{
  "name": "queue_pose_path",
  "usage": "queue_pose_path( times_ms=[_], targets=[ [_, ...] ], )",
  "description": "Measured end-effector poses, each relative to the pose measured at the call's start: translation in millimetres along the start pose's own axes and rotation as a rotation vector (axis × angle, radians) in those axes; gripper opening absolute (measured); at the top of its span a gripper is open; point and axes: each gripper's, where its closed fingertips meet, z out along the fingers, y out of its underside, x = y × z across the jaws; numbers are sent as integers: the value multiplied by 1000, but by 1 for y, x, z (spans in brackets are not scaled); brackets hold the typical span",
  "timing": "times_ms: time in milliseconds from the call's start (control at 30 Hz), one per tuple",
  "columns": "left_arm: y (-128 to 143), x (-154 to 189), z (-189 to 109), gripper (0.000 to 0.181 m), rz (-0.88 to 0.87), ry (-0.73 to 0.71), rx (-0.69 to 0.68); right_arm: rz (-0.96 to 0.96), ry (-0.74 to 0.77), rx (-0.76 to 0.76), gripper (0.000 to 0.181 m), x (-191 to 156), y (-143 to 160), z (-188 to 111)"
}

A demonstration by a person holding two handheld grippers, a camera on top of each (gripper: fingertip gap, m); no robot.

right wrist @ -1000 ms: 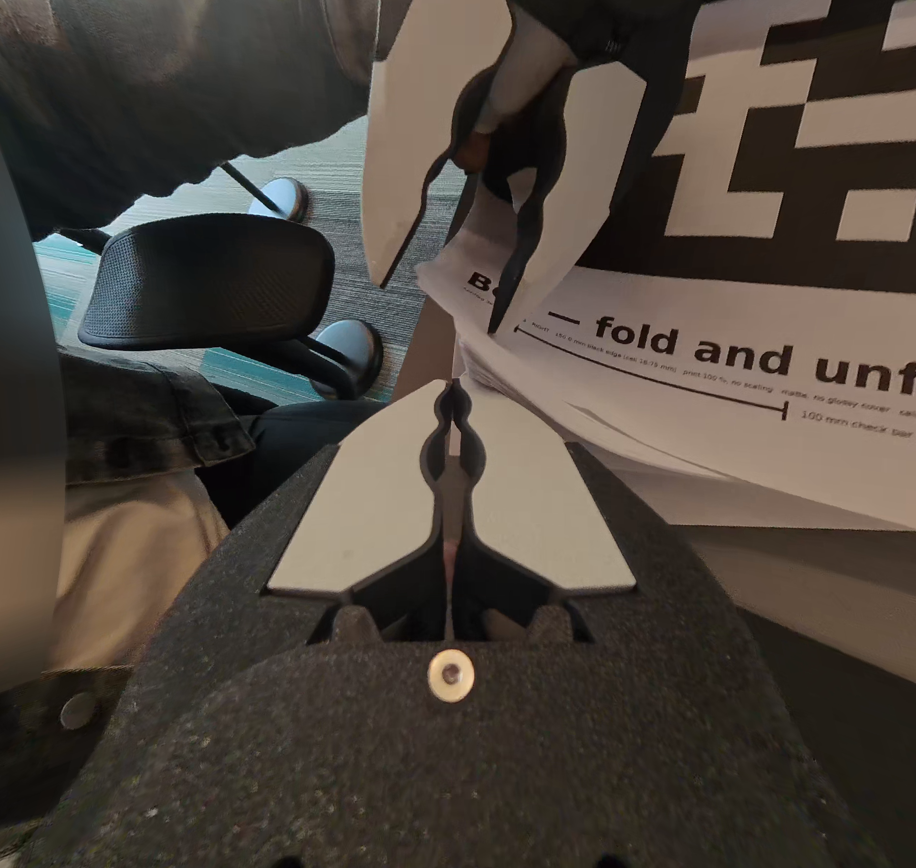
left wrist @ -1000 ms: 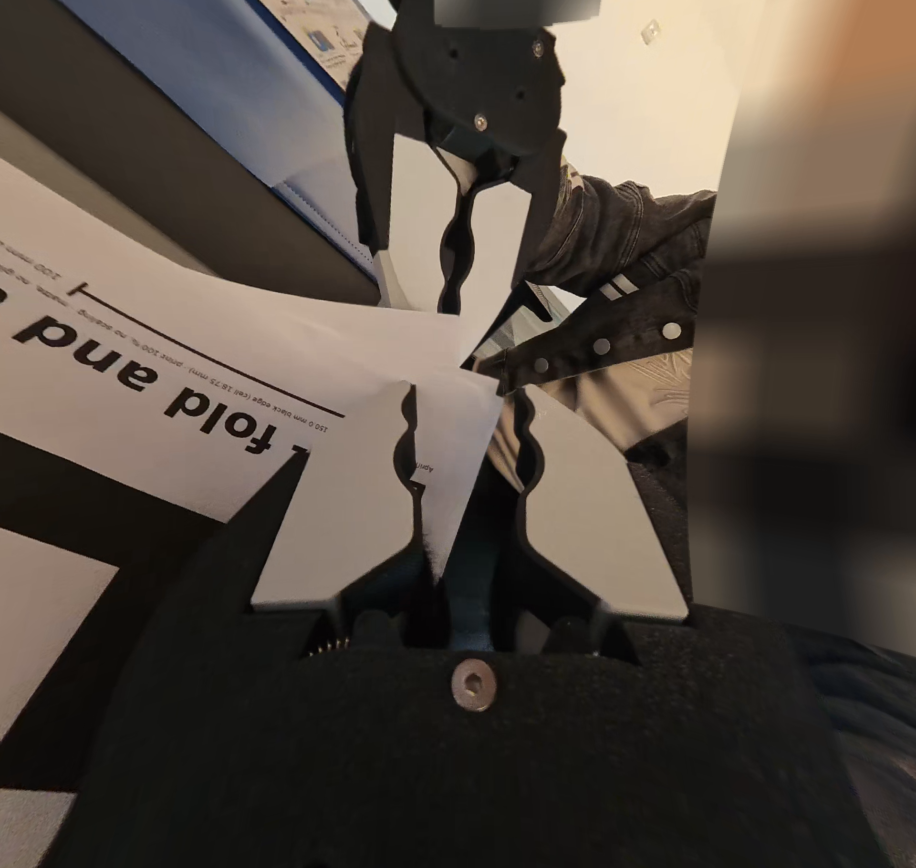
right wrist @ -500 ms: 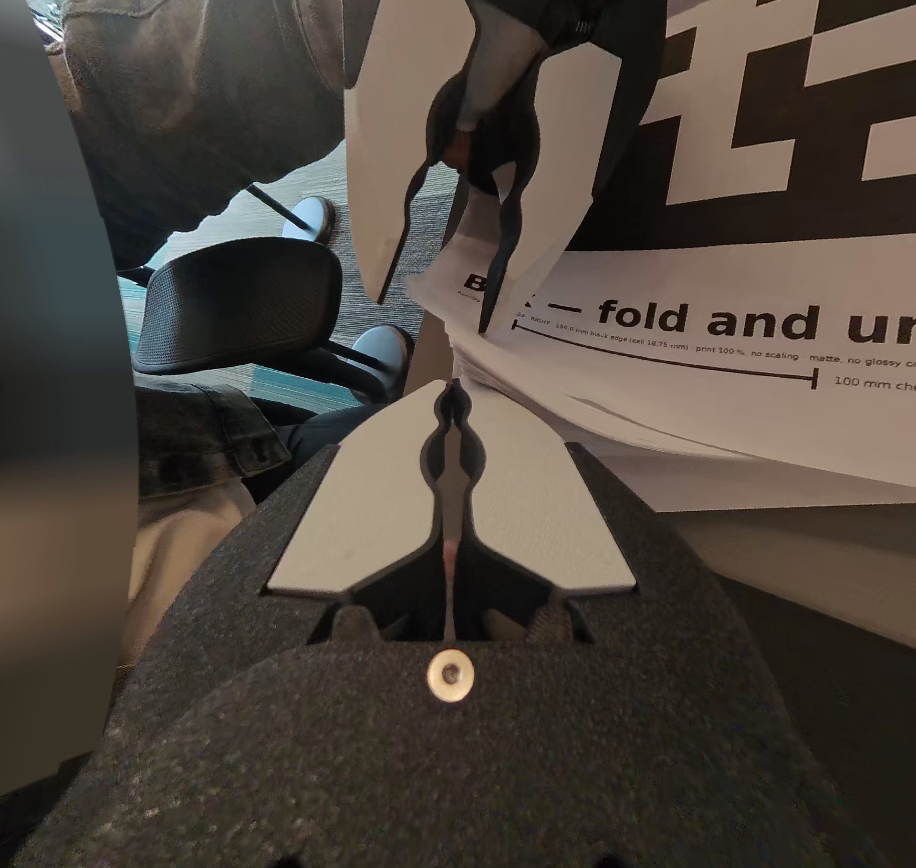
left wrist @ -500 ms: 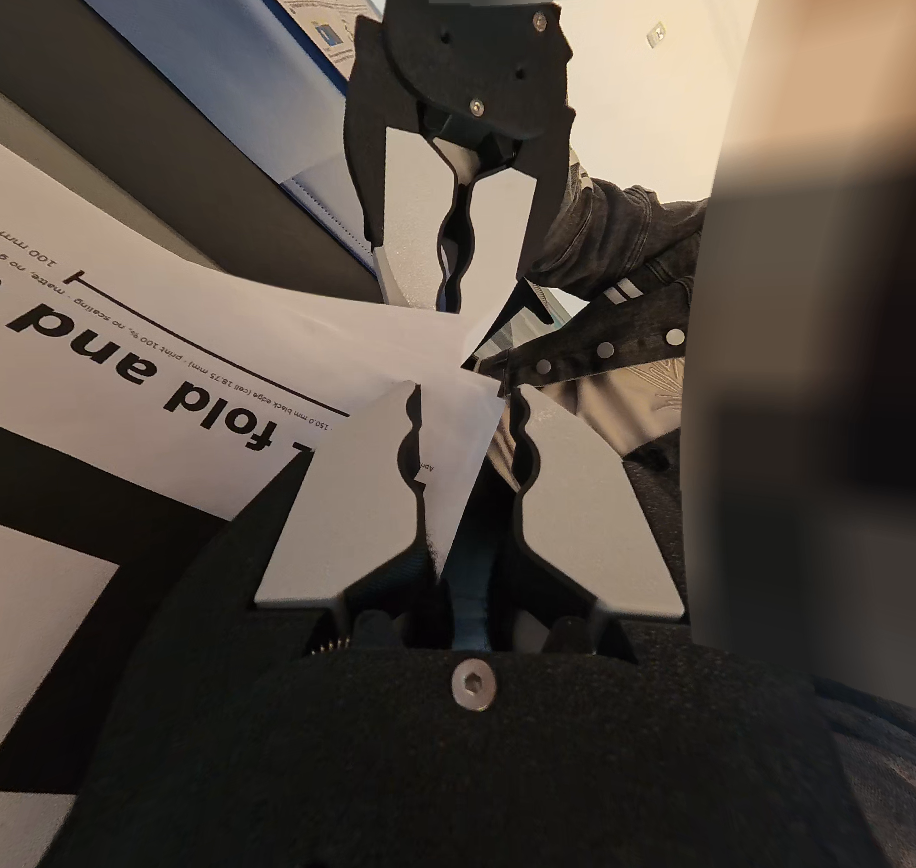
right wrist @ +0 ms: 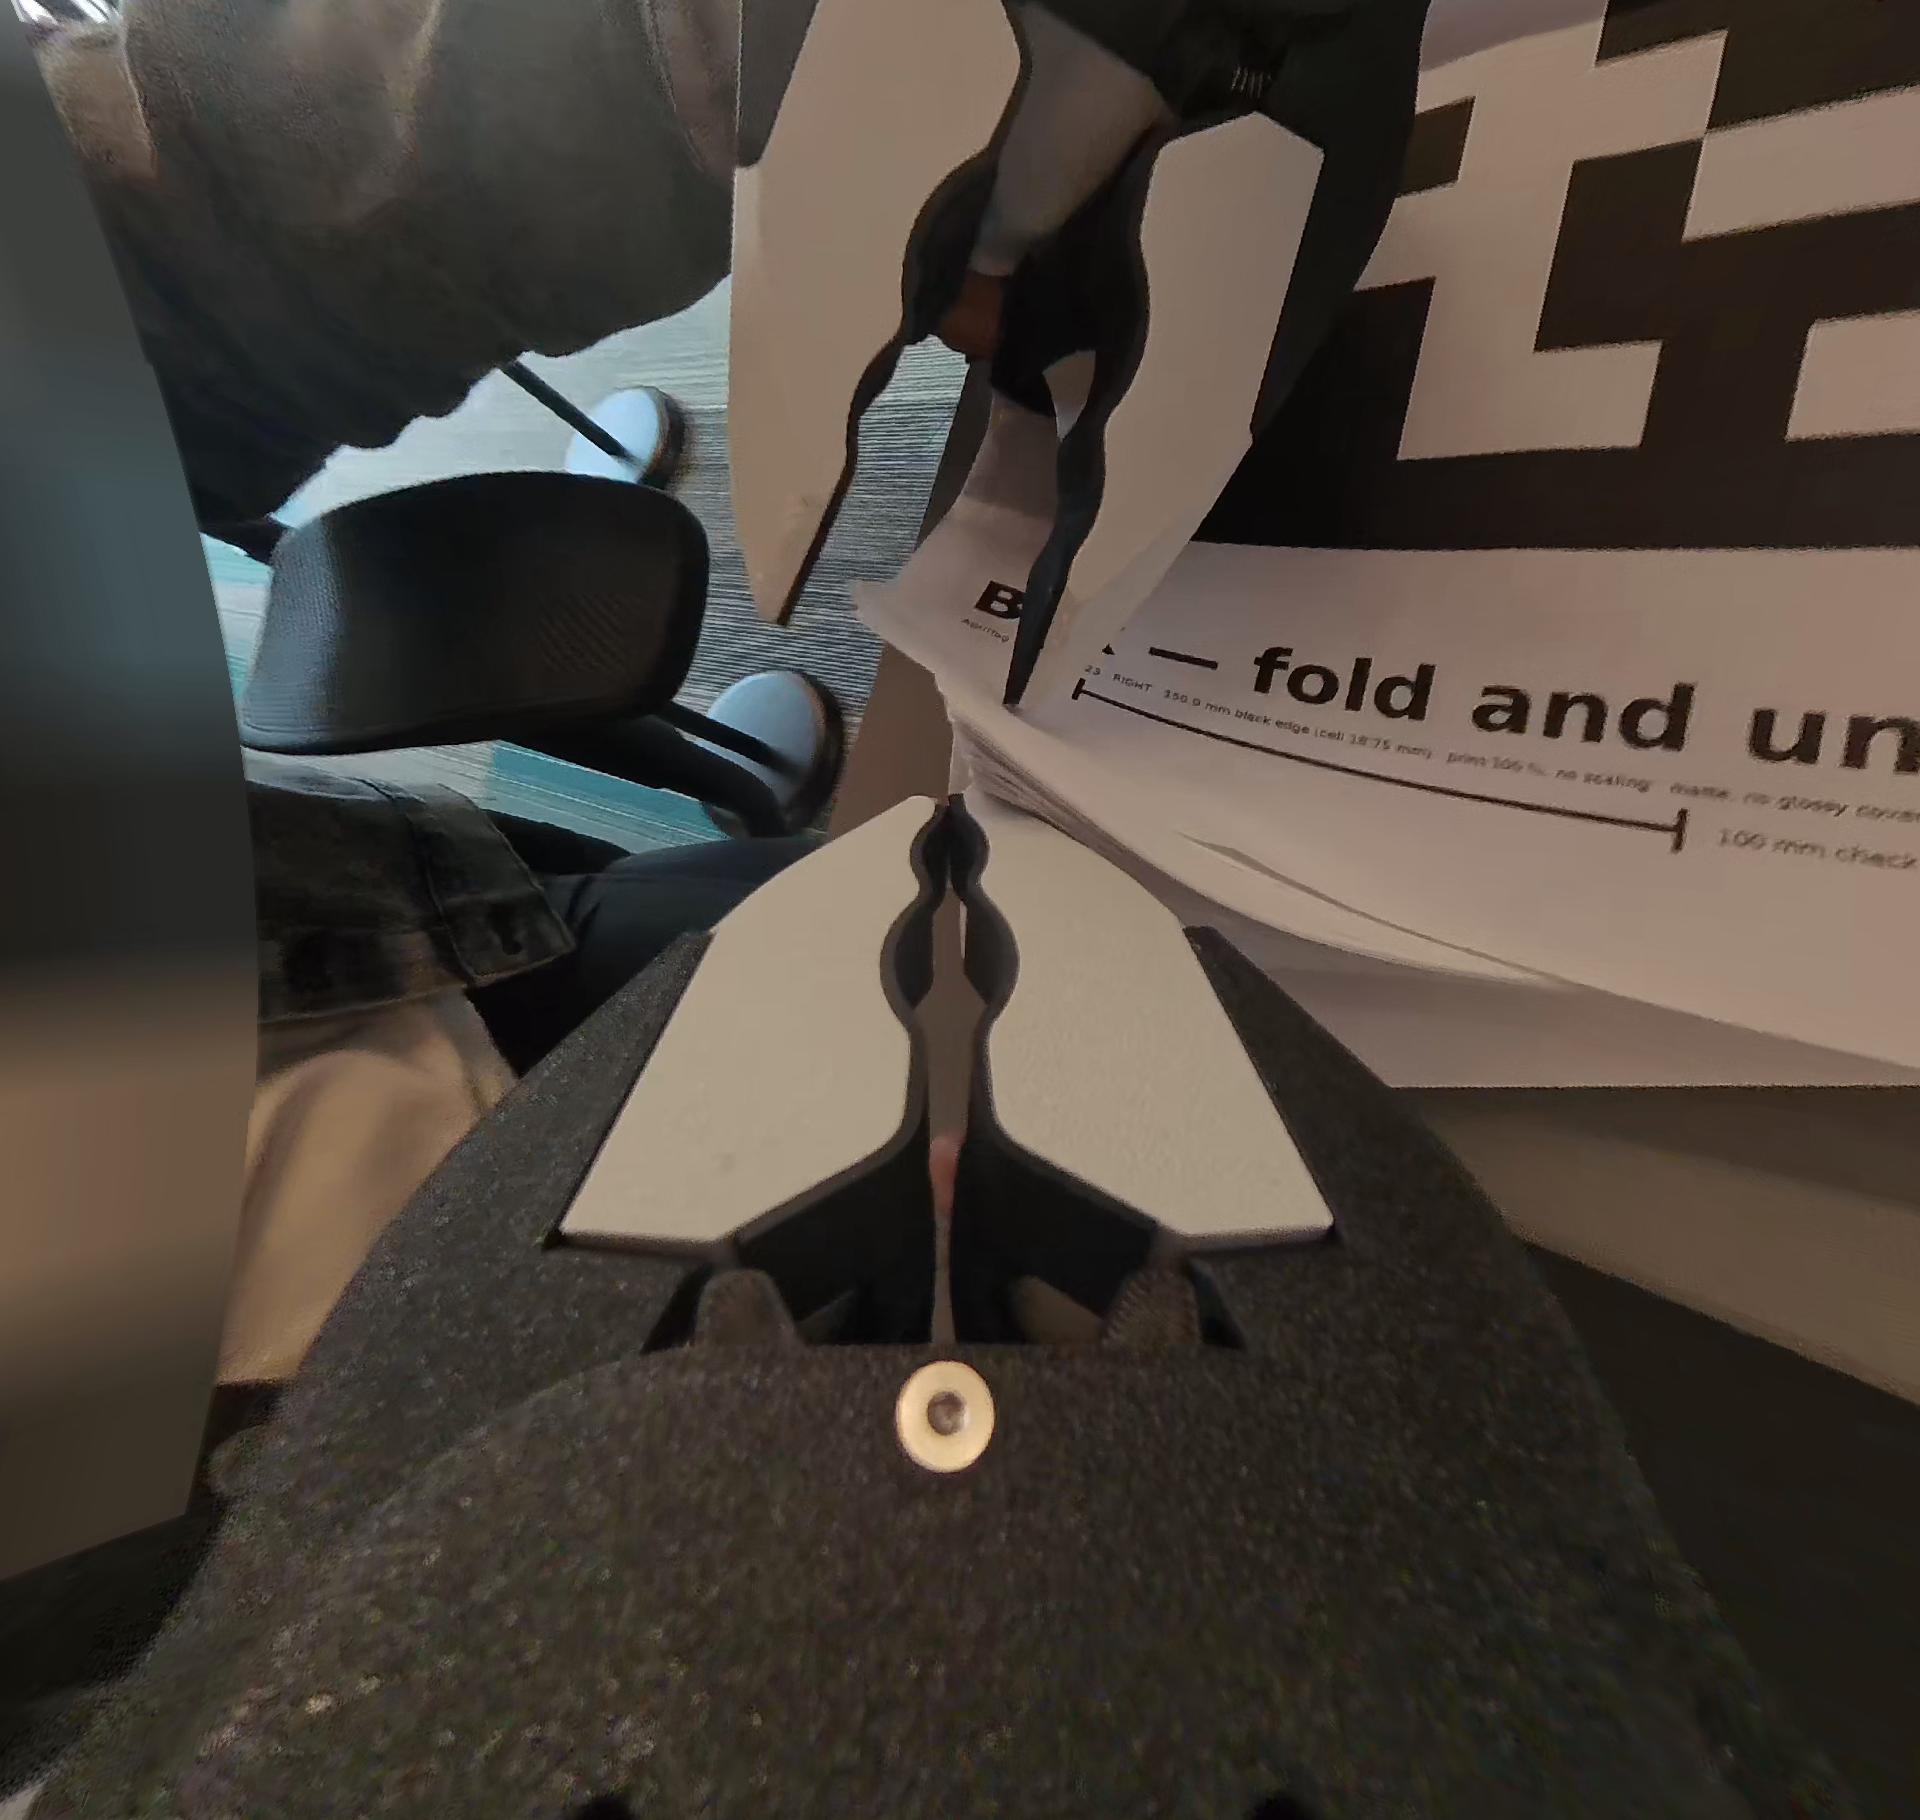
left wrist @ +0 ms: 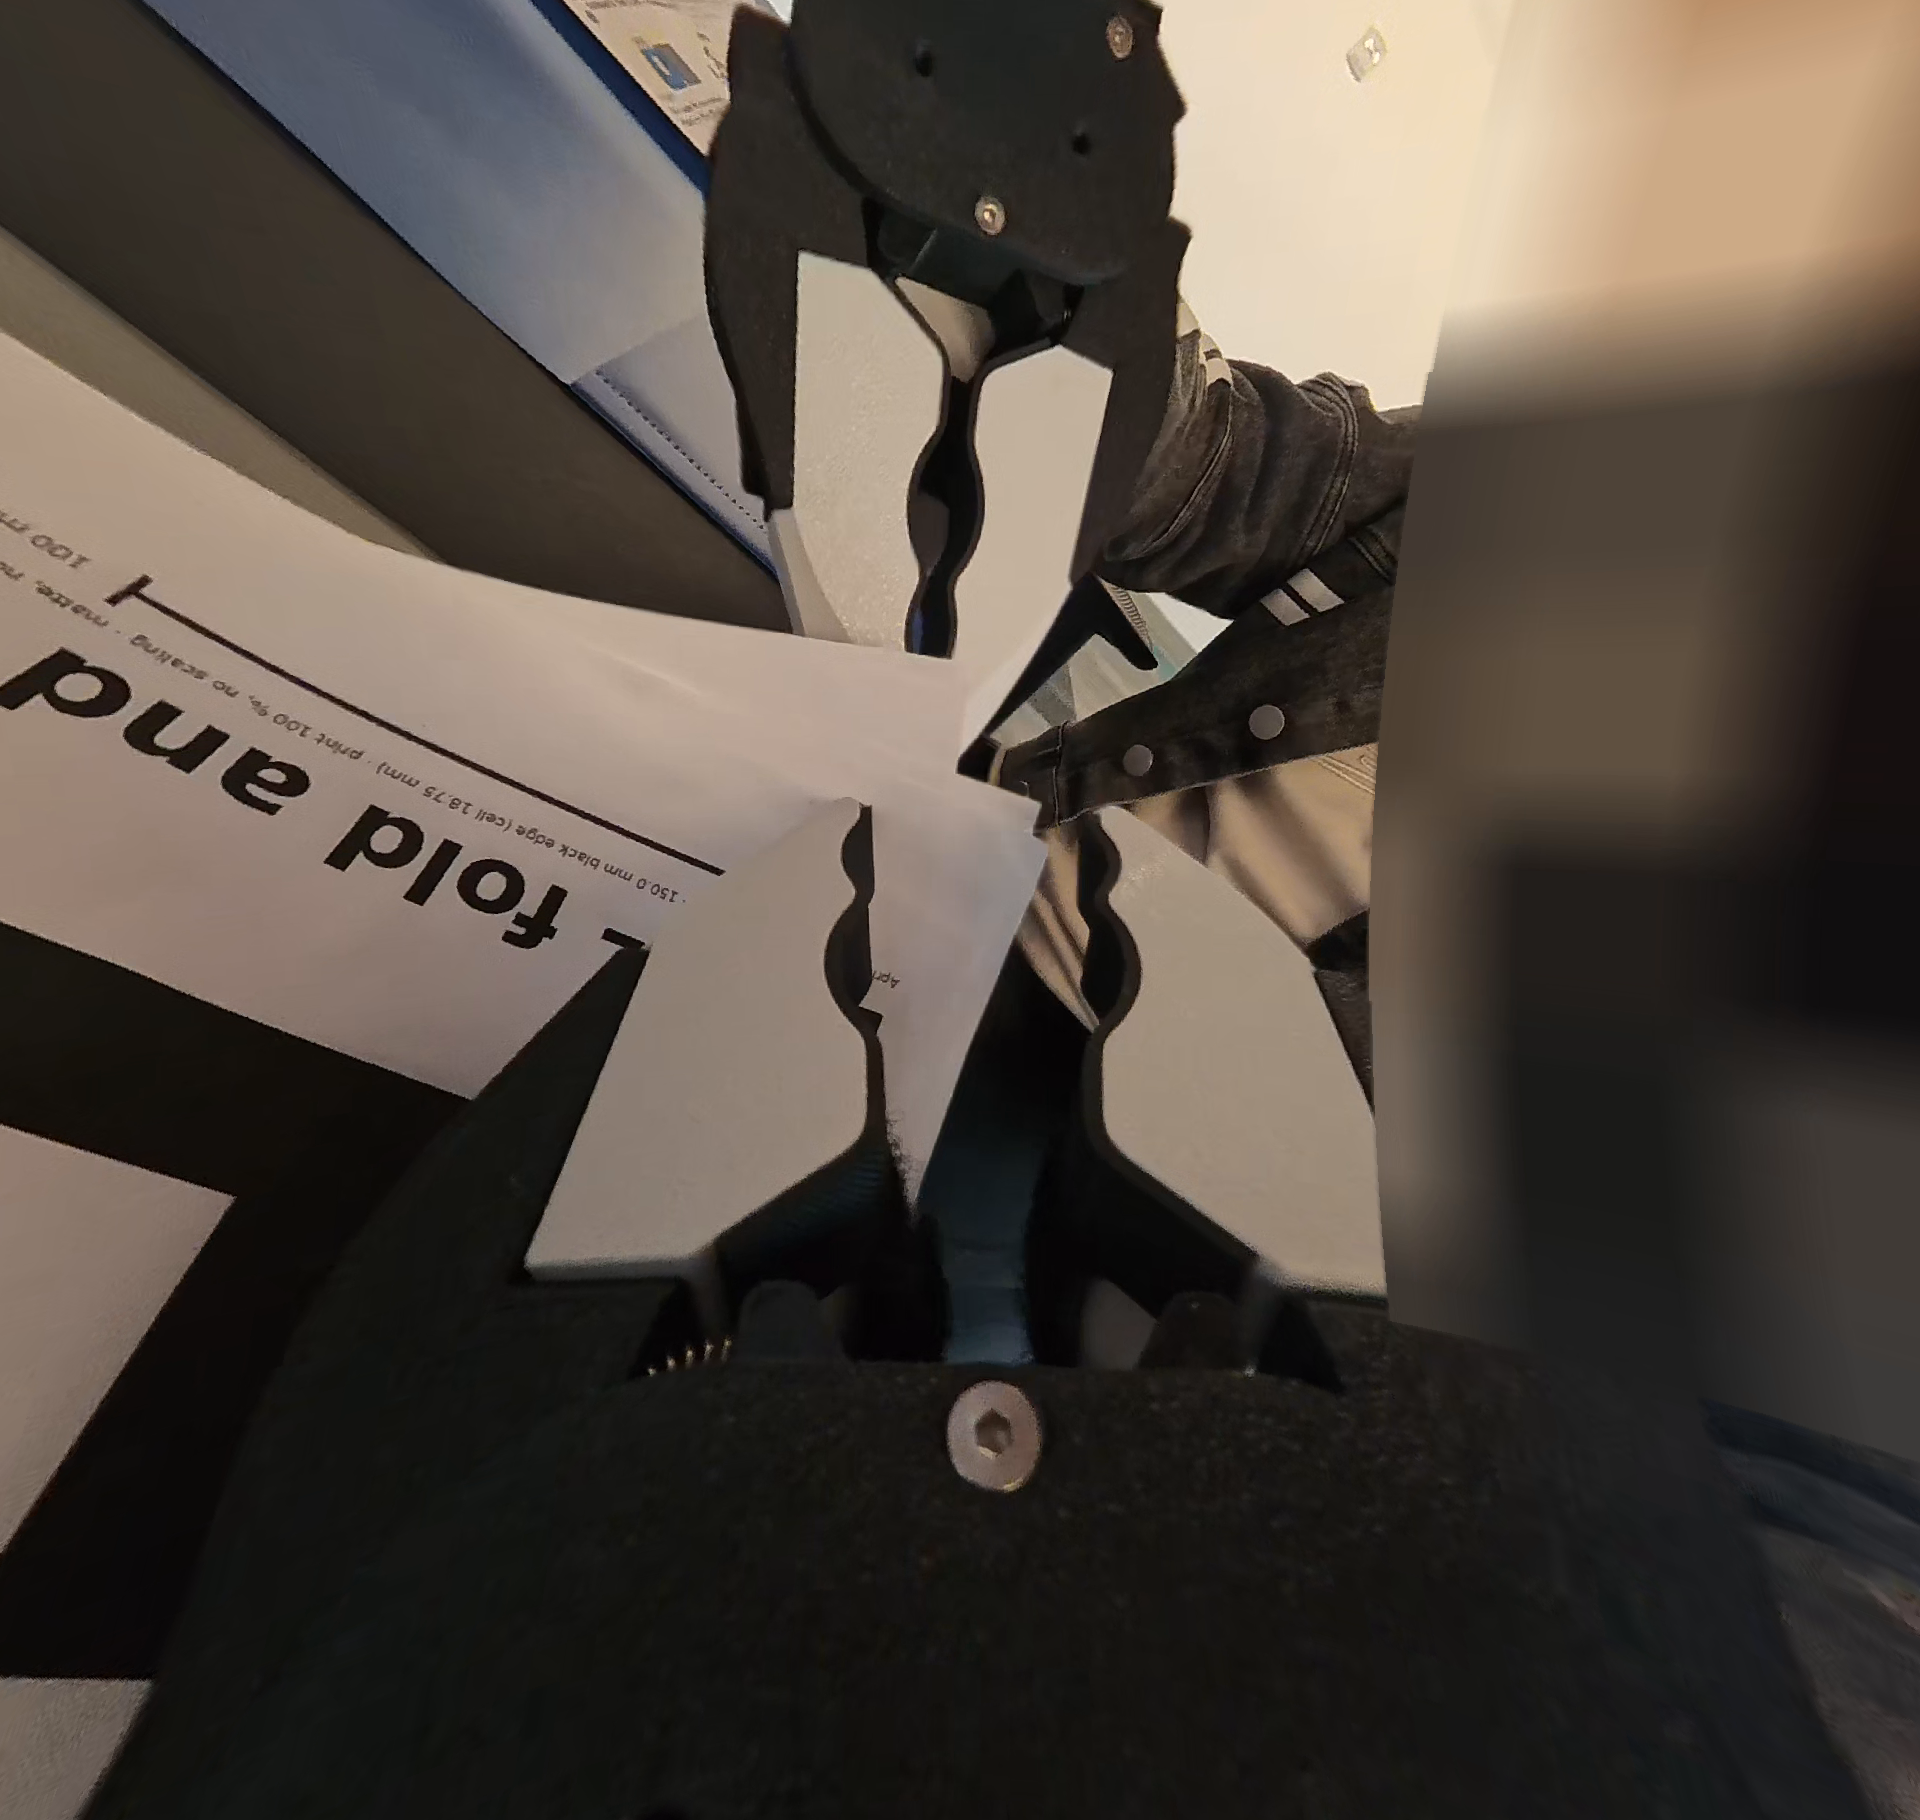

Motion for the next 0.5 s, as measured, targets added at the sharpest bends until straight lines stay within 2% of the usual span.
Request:
queue_pose_path(
  times_ms=[133, 233, 300, 367, 433, 500],
  targets=[
    [7, 9, 4, 56, 218, -85, -26, -101, 68, 24, 0, 0, 2, 0],
    [20, 3, 12, 71, 401, -269, -99, -131, 69, 6, 0, -2, 12, 4],
    [37, -14, 15, 75, 467, -432, -212, -223, 33, -78, 0, -9, 29, 8],
    [46, -23, 17, 67, 499, -502, -263, -343, 30, -167, 22, -14, 48, 4],
    [44, -24, 17, 57, 469, -492, -249, -468, 98, -201, 45, -11, 56, -7],
    [40, -23, 16, 53, 399, -454, -219, -635, 284, -166, 48, 6, 45, -20]
  ],
)
